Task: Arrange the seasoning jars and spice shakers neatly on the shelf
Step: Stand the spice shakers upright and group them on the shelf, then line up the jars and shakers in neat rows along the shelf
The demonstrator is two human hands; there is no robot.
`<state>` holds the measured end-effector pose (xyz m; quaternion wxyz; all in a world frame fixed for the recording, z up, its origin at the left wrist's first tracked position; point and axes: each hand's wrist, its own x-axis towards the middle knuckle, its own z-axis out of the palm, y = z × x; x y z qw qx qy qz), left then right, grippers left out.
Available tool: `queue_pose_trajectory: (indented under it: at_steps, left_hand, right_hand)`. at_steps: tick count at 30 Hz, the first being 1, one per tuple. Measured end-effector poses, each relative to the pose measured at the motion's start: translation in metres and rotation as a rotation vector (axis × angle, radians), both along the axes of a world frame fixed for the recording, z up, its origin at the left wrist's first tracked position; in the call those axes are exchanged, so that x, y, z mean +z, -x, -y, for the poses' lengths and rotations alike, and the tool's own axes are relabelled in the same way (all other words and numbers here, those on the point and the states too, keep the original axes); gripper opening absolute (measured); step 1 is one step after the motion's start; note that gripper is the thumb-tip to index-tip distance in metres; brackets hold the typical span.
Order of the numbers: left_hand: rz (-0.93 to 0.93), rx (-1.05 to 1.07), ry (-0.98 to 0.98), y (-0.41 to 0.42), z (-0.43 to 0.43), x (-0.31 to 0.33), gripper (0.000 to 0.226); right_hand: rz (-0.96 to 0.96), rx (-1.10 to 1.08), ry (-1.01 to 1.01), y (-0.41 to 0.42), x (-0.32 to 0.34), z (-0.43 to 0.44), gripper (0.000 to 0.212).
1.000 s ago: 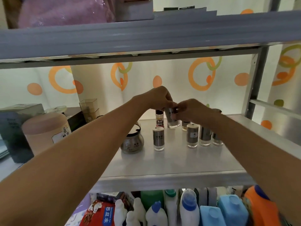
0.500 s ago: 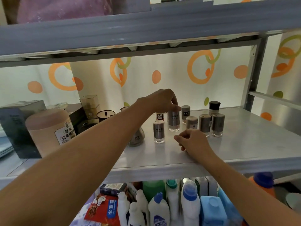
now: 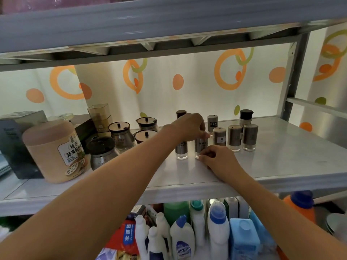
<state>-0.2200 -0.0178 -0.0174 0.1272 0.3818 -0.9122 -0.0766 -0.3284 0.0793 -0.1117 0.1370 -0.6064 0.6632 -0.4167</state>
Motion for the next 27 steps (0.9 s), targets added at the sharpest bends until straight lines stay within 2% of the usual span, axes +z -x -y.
queue_pose_trajectory:
  at_steps: [8, 14, 16, 20, 22, 27]
  left_hand:
    - [-0.027, 0.01, 0.015, -0.002, -0.003, -0.003, 0.032]
    - [-0.016, 0.038, 0.021, -0.007, -0.01, 0.003, 0.041]
    - [-0.029, 0.06, 0.048, -0.017, -0.011, 0.016, 0.045]
    - [-0.131, 0.131, 0.091, -0.063, -0.006, 0.06, 0.03]
    - [-0.175, 0.2, 0.09, -0.094, 0.004, 0.074, 0.031]
    - [-0.112, 0.335, 0.092, -0.161, 0.032, 0.07, 0.035]
  right_hand:
    - [0.001, -0.007, 0.0, 0.002, -0.003, 0.004, 0.017]
    - [0.067, 0.052, 0.02, -0.002, 0.004, -0.005, 0.004]
    - [0.06, 0.113, 0.037, -0.009, 0.019, -0.011, 0.002]
    - [0.007, 0.217, 0.093, -0.034, 0.08, -0.011, 0.008]
    - [0.027, 0.284, 0.103, -0.048, 0.109, 0.003, 0.007]
    - [-0.066, 0.386, -0.021, -0.086, 0.151, 0.073, 0.008]
